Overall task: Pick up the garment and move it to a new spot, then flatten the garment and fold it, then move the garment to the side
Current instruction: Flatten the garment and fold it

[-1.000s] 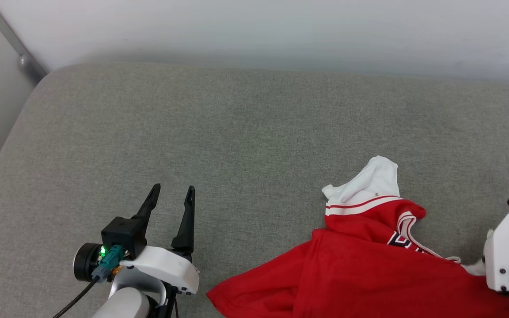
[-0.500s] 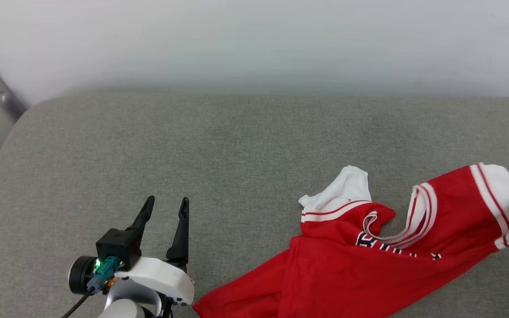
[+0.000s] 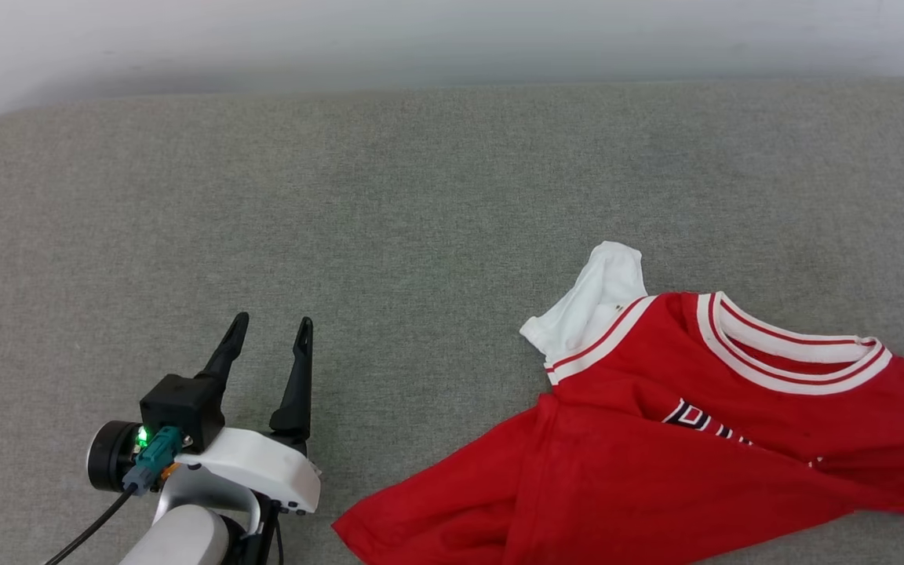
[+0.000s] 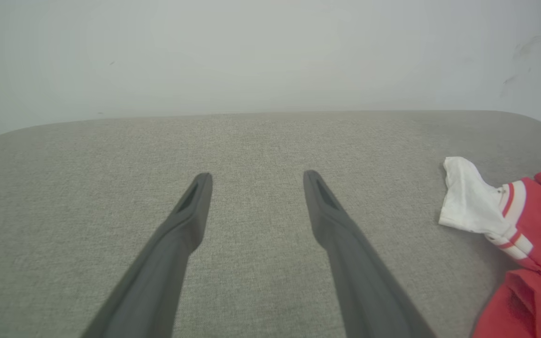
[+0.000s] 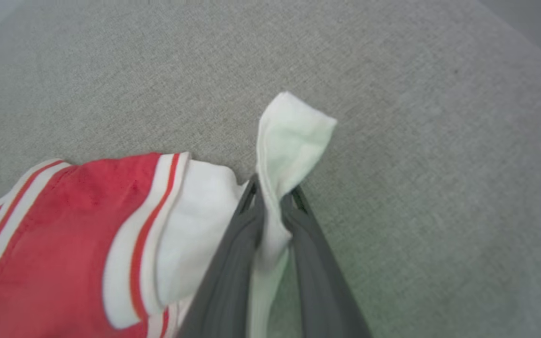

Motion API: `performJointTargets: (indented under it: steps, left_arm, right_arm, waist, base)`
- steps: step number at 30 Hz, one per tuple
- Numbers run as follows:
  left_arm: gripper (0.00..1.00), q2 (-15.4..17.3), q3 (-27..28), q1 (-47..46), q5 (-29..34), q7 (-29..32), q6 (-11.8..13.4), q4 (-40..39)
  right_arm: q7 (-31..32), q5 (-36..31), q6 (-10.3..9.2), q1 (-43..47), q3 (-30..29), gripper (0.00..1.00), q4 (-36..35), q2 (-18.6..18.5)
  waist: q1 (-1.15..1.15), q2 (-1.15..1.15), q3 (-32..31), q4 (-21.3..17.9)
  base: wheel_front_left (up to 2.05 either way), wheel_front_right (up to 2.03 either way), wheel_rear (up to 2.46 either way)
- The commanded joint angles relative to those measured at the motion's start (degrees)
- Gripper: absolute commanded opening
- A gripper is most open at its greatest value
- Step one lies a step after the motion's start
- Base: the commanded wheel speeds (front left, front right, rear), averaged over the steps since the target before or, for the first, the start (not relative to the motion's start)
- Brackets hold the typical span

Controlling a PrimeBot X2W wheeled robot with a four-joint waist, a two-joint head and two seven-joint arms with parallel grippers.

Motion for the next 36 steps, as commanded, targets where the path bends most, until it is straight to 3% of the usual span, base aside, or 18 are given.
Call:
performJointTargets:
  steps: [1, 3, 7, 15, 21, 26, 36]
  left_arm:
    - [1.00, 0.19, 0.14, -0.43, 0.30, 0.04, 0.26, -0.13]
    - [1.00, -0.21, 0.08, 0.56, -0.17, -0.24, 0.46, 0.47]
    - [1.00, -0.55, 0.11, 1.97, -0.68, -0.52, 0.88, 1.13]
    - [1.00, -0.89, 0.38, 5.46, -1.38, -1.16, 1.99, 1.23]
    - [1.00, -0.36, 0.69, 7.46, -1.87, -1.13, 2.85, 0.76]
    - [1.00, 0.05, 0.47, 8.38, -1.85, -0.71, 3.38, 0.22]
    - [1.00, 0.35, 0.21, 9.30, -2.88, -0.16, 2.98, 1.55]
  right_arm:
    - [-1.25, -0.24, -0.02, -0.80, 0.08, 1.00, 0.44, -0.85]
    - [-9.28, -1.26, -0.02, -0.92, 0.52, 1.00, 4.63, -2.45]
    - [-16.24, -3.02, -0.02, -0.48, 1.42, 1.00, 5.68, -4.68]
    - [-25.90, -8.78, -0.02, 2.68, 9.32, 1.00, -2.06, -5.53]
    - [-25.62, -10.48, -0.02, 7.92, 16.30, 1.00, -12.12, -1.91]
    - [-23.02, -12.14, -0.02, 13.99, 21.62, 1.00, -21.86, 3.18]
    - [-19.64, -15.40, -0.03, 23.48, 27.51, 1.00, -37.34, 10.85]
  waist:
    - [-0.01, 0.00, 0.00, -0.11]
    - [-0.01, 0.00, -1.76, -0.24]
    - [-0.01, 0.00, -5.10, -0.31]
    - [-0.01, 0.00, -11.63, 0.06]
    - [-0.01, 0.00, -13.83, 0.81]
    - [-0.01, 0.00, -14.65, 1.50]
    - [-0.01, 0.00, -15.59, 0.98]
  base:
    - [0.00, 0.00, 0.00]
    - [0.00, 0.00, 0.00]
    - [0.00, 0.00, 0.00]
    - [0.00, 0.00, 0.00]
    - [0.00, 0.00, 0.00]
    - [0.00, 0.00, 0.00]
    - [0.00, 0.00, 0.00]
